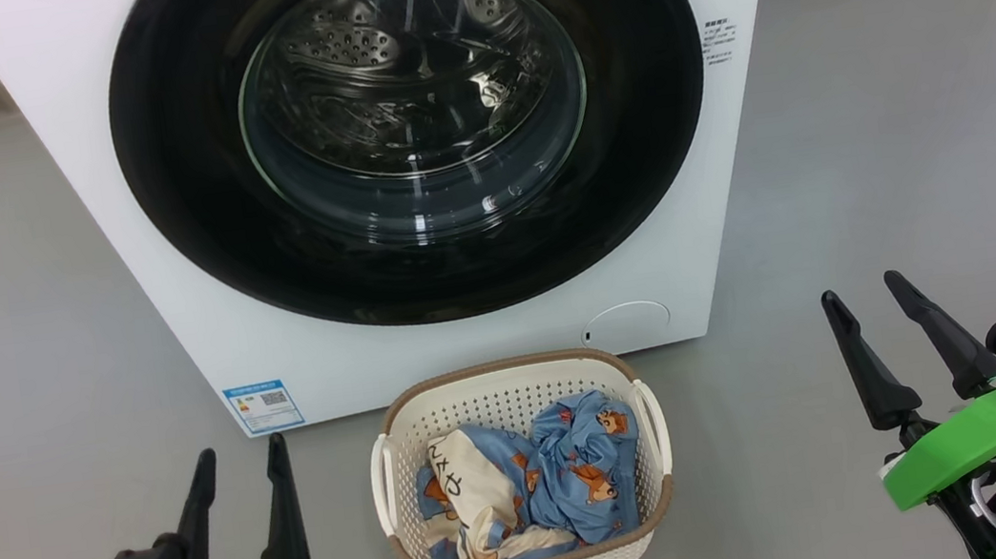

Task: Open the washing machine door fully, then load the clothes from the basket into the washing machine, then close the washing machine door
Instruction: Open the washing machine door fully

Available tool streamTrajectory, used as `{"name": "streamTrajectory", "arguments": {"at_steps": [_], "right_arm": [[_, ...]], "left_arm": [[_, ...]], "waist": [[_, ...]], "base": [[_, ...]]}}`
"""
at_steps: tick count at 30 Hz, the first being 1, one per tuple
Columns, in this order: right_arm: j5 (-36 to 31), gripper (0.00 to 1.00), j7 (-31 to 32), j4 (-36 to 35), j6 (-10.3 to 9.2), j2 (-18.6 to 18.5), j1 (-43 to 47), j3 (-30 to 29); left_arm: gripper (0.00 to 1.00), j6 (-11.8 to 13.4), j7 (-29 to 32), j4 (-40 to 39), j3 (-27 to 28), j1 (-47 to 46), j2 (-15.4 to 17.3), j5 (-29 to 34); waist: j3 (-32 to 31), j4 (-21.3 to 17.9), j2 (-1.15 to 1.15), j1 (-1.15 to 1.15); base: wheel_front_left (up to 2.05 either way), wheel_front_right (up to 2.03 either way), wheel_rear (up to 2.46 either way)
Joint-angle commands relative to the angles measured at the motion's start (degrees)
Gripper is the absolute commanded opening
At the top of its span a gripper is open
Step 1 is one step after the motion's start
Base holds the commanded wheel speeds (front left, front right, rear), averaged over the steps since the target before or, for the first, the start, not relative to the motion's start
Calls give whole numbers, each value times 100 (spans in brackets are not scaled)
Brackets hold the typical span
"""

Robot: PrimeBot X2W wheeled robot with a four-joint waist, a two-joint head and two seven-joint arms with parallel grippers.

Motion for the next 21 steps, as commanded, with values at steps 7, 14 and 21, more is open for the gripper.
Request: {"name": "streamTrajectory", "arguments": {"at_steps": [7,14,21], "right_arm": [[28,100,-71,-143,32,-86,-189,64],[20,100,-71,-148,32,-71,-191,28],[19,100,-71,-154,32,-65,-179,-5]], "left_arm": [[100,-24,-52,-74,188,-243,71,-23],[100,-26,-52,-16,207,-257,70,-77],[100,-28,-52,-99,262,-265,71,-103]], "waist": [[20,3,0,0],[30,-3,0,0],[53,3,0,0]], "base": [[63,63,-125],[115,115,-230],[114,107,-221]]}}
